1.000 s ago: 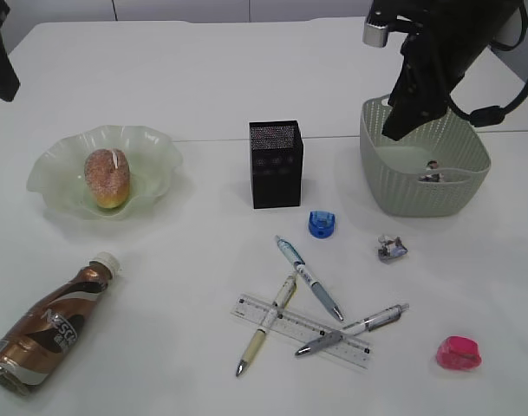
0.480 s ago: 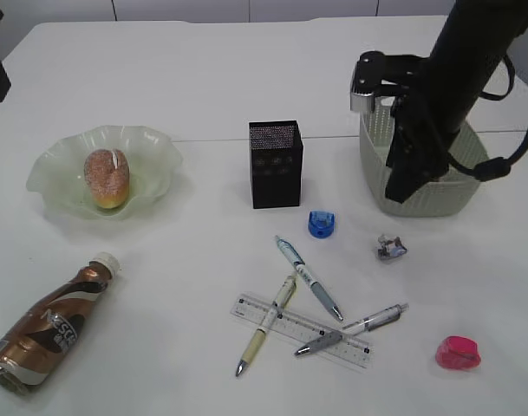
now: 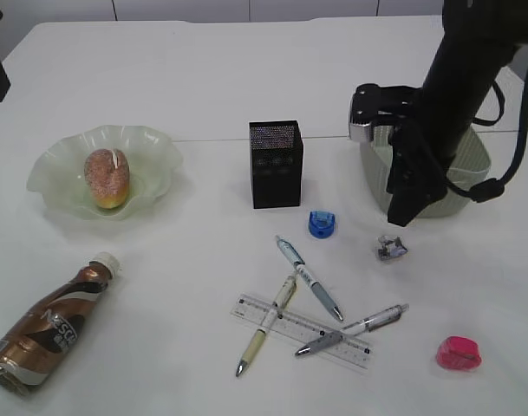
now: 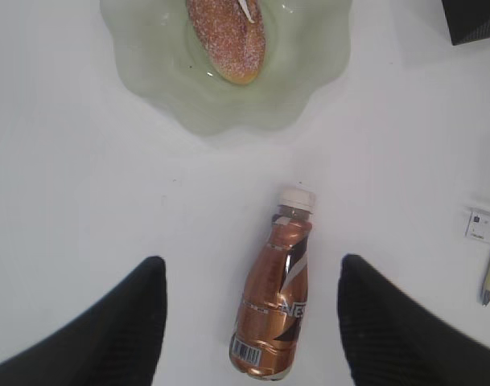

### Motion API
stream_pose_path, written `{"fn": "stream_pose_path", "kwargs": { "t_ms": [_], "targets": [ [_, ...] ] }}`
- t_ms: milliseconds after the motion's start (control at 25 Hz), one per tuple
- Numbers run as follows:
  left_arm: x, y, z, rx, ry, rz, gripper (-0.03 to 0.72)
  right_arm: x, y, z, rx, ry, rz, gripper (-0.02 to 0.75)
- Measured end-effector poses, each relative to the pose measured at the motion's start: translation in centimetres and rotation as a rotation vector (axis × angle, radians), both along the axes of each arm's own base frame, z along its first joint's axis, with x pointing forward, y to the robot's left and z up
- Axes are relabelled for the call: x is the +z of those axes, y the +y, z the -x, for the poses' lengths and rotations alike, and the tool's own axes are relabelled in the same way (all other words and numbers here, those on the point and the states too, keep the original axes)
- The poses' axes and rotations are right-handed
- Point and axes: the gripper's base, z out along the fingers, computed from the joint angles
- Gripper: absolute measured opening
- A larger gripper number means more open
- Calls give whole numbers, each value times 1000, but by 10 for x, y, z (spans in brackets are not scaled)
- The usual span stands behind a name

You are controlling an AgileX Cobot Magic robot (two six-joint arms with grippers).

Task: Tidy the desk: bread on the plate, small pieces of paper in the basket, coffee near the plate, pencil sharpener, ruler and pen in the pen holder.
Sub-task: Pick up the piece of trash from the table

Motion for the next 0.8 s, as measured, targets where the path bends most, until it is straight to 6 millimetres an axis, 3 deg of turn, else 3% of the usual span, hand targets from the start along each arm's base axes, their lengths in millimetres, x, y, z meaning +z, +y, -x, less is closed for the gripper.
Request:
{"fn": "stream_pose_path", "kwargs": {
  "t_ms": [800],
  "targets": [
    [0,0,0,0,0,0,480,-64,2,-13,16,78,62,489]
  ]
}}
